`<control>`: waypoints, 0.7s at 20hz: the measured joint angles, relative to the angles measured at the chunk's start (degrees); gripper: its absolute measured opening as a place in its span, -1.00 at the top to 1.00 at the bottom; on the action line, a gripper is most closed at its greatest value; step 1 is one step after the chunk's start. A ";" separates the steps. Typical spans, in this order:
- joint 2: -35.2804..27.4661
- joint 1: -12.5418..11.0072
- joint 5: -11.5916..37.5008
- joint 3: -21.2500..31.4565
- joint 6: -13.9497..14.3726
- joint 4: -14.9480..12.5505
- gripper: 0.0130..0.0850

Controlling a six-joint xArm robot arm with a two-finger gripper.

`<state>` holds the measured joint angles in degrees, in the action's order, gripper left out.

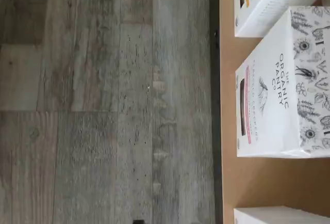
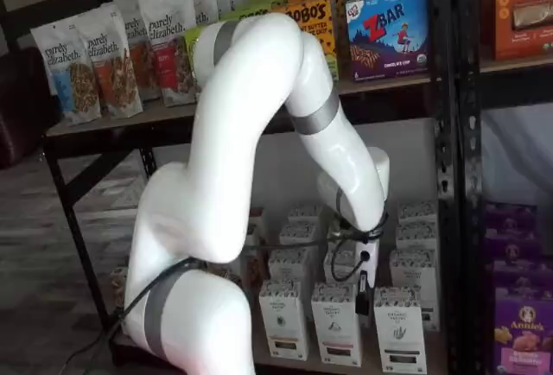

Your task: Pick up the white box with a green strip in the middle, on the bottom shelf, the sixth box from the left

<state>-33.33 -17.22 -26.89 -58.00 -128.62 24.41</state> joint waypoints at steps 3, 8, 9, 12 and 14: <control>-3.40 0.41 -3.49 -6.02 6.10 -6.02 -1.00; -8.02 0.92 -5.71 -13.15 8.66 -7.94 -1.00; -8.91 0.92 -5.94 -14.36 9.50 -8.85 -1.00; -11.12 0.83 -6.33 -16.96 11.37 -11.15 -1.00; -12.04 0.76 -6.34 -17.87 11.84 -11.78 -1.00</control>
<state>-45.37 -16.46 -33.23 -75.88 -116.79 12.63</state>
